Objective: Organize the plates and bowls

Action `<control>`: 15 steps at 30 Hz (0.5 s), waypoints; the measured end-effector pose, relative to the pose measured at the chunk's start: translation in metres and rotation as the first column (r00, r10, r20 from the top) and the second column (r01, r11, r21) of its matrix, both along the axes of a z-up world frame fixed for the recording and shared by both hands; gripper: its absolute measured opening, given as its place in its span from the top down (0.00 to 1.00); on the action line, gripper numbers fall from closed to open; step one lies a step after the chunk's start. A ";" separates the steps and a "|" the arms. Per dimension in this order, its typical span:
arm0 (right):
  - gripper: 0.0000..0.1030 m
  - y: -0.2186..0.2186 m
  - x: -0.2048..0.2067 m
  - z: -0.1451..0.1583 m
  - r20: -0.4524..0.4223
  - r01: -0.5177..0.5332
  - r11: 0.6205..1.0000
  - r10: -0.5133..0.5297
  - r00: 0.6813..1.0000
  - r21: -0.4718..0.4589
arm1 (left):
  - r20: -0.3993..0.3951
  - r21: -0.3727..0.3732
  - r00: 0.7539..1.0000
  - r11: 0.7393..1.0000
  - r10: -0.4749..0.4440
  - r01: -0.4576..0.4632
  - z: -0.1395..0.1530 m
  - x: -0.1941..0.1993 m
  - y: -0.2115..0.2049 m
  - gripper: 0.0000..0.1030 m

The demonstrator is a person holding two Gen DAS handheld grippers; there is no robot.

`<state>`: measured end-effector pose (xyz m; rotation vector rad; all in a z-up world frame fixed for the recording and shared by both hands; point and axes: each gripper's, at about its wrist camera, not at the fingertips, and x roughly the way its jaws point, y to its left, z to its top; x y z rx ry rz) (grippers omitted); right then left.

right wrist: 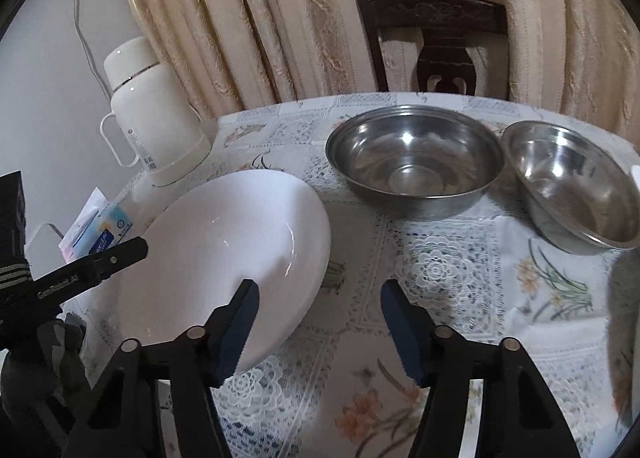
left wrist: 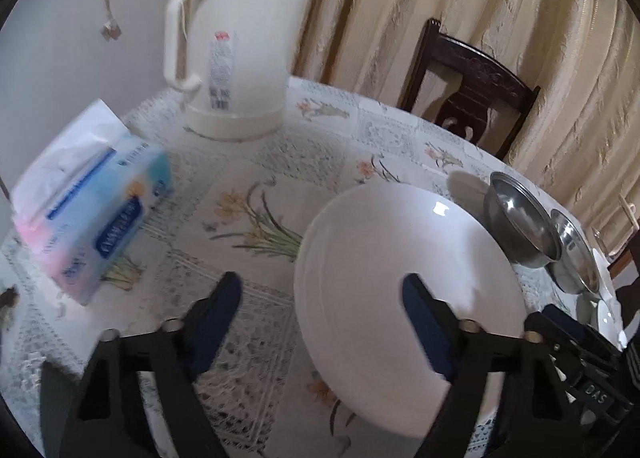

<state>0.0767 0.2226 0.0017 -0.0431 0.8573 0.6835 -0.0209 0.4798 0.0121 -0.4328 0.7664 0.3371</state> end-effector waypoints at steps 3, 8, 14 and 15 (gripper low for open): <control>0.46 0.002 0.007 -0.007 -0.038 -0.007 1.000 0.008 0.999 0.008 | -0.010 -0.039 1.000 0.999 -0.015 0.014 -0.009 0.007 0.003 0.40; 0.57 0.008 0.014 -0.014 -0.070 -0.037 0.999 0.038 0.997 0.020 | -0.012 -0.044 0.999 0.999 -0.032 0.032 -0.017 0.012 0.001 0.48; 0.70 0.013 0.019 -0.020 -0.104 -0.064 0.997 0.069 0.992 0.047 | 0.009 -0.059 0.999 0.997 -0.052 0.052 -0.021 0.014 0.001 0.52; 0.73 0.015 0.020 -0.020 -0.107 -0.073 0.996 0.078 0.991 0.050 | 0.020 -0.067 0.998 0.996 -0.059 0.060 -0.022 0.014 0.001 0.53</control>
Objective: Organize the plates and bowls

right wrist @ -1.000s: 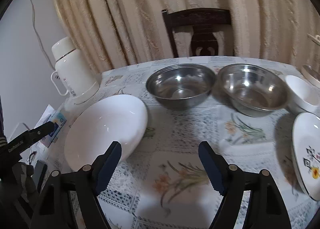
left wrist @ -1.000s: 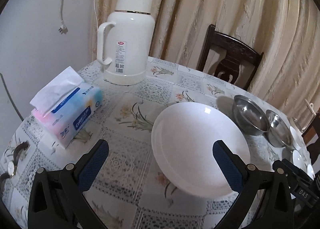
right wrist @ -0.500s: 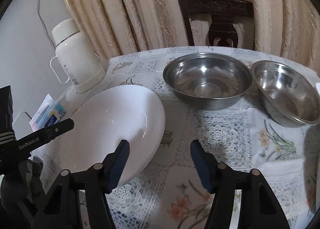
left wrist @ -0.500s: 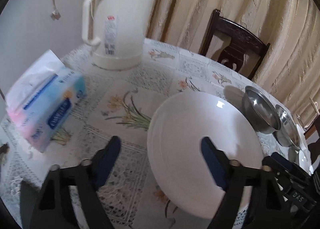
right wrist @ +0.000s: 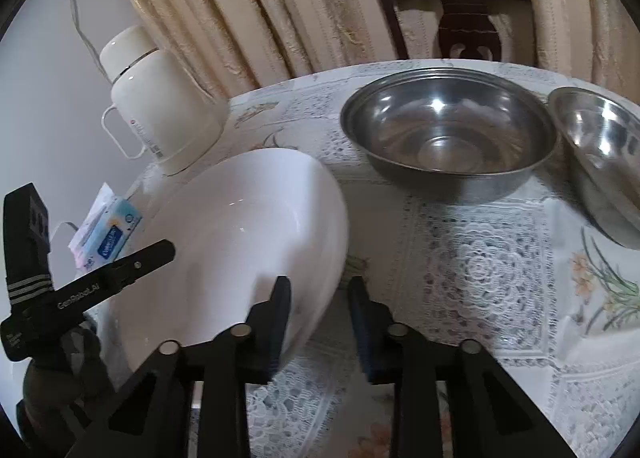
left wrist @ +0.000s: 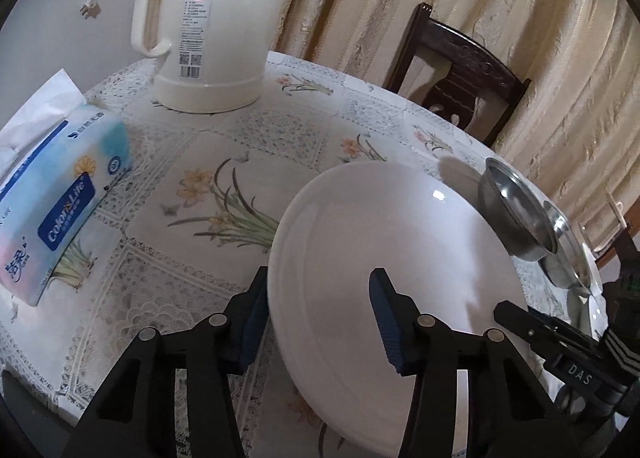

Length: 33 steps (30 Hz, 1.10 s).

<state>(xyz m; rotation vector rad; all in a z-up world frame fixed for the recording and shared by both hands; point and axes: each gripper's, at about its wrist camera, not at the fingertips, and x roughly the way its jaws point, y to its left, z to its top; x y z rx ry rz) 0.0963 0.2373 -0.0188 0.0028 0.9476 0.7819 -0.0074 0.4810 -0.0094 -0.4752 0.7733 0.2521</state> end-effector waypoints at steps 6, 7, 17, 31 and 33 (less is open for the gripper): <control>0.76 0.007 -0.005 0.001 0.025 -0.035 0.999 0.035 0.999 -0.017 | 0.015 -0.005 1.000 1.000 0.002 -0.002 -0.001 0.000 0.000 0.53; 0.76 0.007 -0.005 0.001 0.022 -0.036 0.999 0.037 0.999 -0.013 | 0.015 -0.005 1.000 1.000 0.002 -0.002 -0.001 0.001 0.000 0.53; 0.76 -0.007 -0.013 0.003 0.043 -0.056 0.998 0.057 0.997 -0.023 | 0.011 0.023 1.000 1.000 -0.006 0.006 0.005 -0.008 -0.013 0.53; 0.76 -0.076 -0.047 0.007 0.012 -0.010 1.000 0.010 1.000 0.029 | -0.018 0.053 0.993 0.992 -0.117 0.118 0.015 -0.034 -0.076 0.53; 0.76 -0.084 -0.053 0.009 0.014 -0.003 1.000 0.003 1.000 0.031 | -0.019 0.061 0.991 0.989 -0.131 0.132 0.017 -0.039 -0.086 0.53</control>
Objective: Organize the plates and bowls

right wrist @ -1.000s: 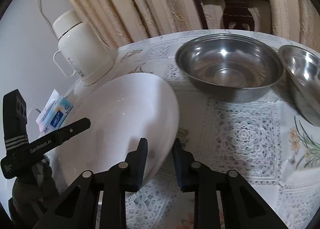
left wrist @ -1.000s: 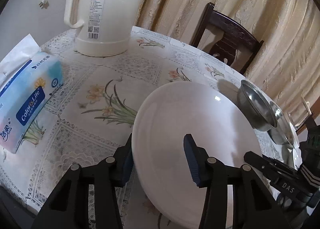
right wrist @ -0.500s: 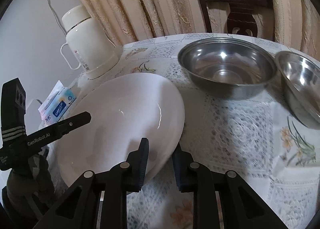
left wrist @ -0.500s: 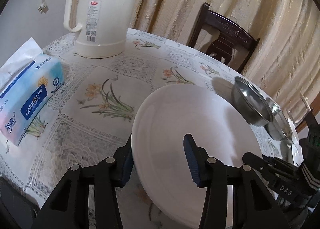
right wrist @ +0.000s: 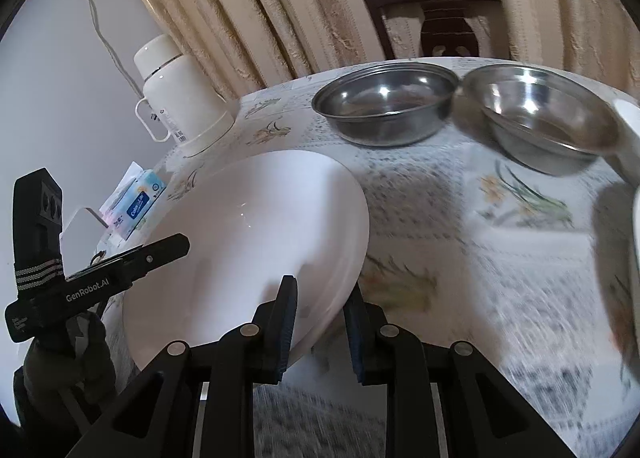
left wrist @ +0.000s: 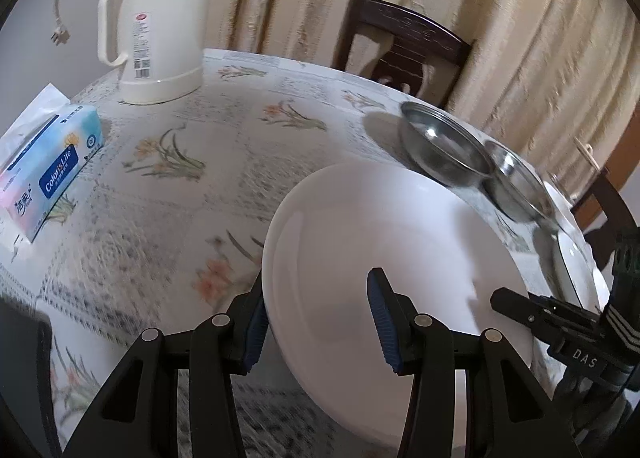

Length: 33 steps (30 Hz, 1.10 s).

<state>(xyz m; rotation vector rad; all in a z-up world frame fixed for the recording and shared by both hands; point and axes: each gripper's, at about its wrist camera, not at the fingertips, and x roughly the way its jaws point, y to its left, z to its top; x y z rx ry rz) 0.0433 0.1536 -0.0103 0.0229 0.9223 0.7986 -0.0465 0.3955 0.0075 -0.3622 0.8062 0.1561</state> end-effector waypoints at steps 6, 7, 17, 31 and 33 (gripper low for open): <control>0.76 -0.022 -0.014 -0.002 -0.009 0.021 1.000 -0.021 1.000 0.003 | -0.001 0.008 1.000 1.000 -0.025 0.025 0.003 -0.012 -0.024 0.53; 0.76 -0.025 -0.016 -0.002 -0.008 0.023 1.000 -0.023 1.000 0.004 | -0.002 0.008 1.000 1.000 -0.026 0.026 0.003 -0.013 -0.026 0.53; 0.76 -0.043 -0.025 -0.007 -0.013 0.046 0.999 -0.046 0.999 0.024 | -0.045 0.009 0.999 1.000 -0.020 0.021 -0.011 -0.021 -0.045 0.53; 0.76 -0.046 -0.028 -0.009 -0.019 0.048 0.999 -0.047 0.999 0.026 | -0.047 0.050 0.999 0.999 0.010 -0.007 -0.015 -0.024 -0.052 0.53; 0.76 -0.047 -0.028 -0.009 -0.022 0.048 0.998 -0.048 0.999 0.030 | -0.048 0.057 0.999 0.998 0.012 -0.009 -0.015 -0.024 -0.053 0.53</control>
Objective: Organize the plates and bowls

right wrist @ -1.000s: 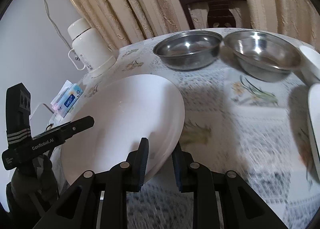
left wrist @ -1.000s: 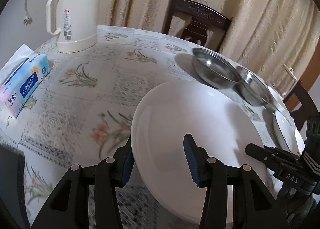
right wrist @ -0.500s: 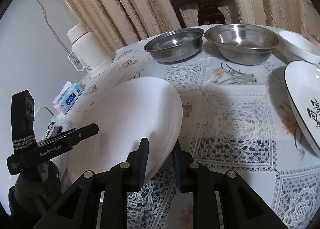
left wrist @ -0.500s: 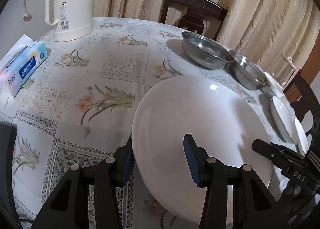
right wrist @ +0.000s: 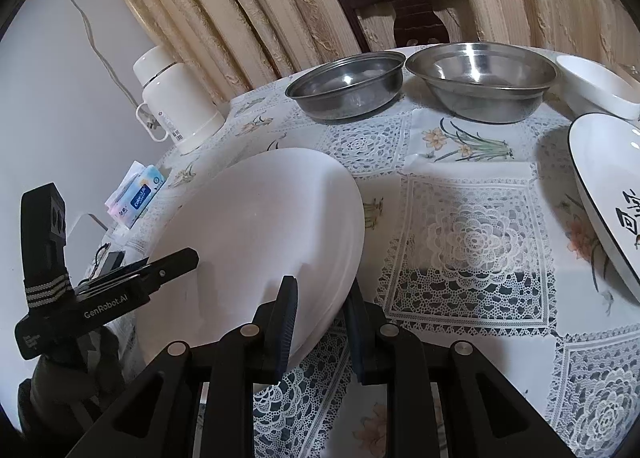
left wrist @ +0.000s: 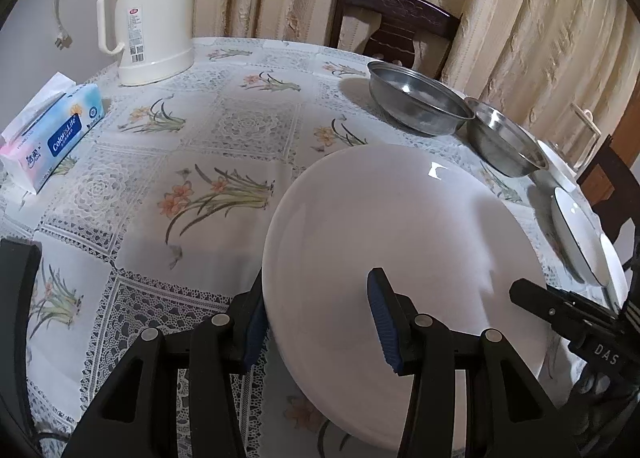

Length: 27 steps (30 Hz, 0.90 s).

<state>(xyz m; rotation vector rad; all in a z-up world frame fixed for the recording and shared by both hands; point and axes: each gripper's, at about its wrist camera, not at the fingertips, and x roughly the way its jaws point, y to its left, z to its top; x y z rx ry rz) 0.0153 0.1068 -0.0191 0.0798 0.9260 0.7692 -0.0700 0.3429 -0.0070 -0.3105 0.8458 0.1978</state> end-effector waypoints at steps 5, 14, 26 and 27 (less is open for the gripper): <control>0.75 0.000 0.001 0.000 -0.002 -0.002 1.000 0.002 1.000 0.003 | -0.005 0.004 1.000 1.000 0.004 -0.004 0.000 0.001 0.000 0.53; 0.75 -0.004 0.000 0.001 -0.003 0.013 0.999 -0.013 1.000 0.029 | -0.008 0.006 1.000 1.000 0.008 -0.008 0.000 0.001 -0.001 0.49; 0.75 -0.019 -0.001 0.004 0.012 0.063 0.997 -0.064 0.998 0.050 | 0.012 0.018 0.993 0.993 0.117 -0.118 0.008 -0.015 0.002 0.39; 0.75 -0.021 -0.001 0.004 0.013 0.068 0.996 -0.069 0.998 0.051 | 0.013 0.029 0.992 0.992 0.122 -0.122 0.010 -0.016 0.000 0.39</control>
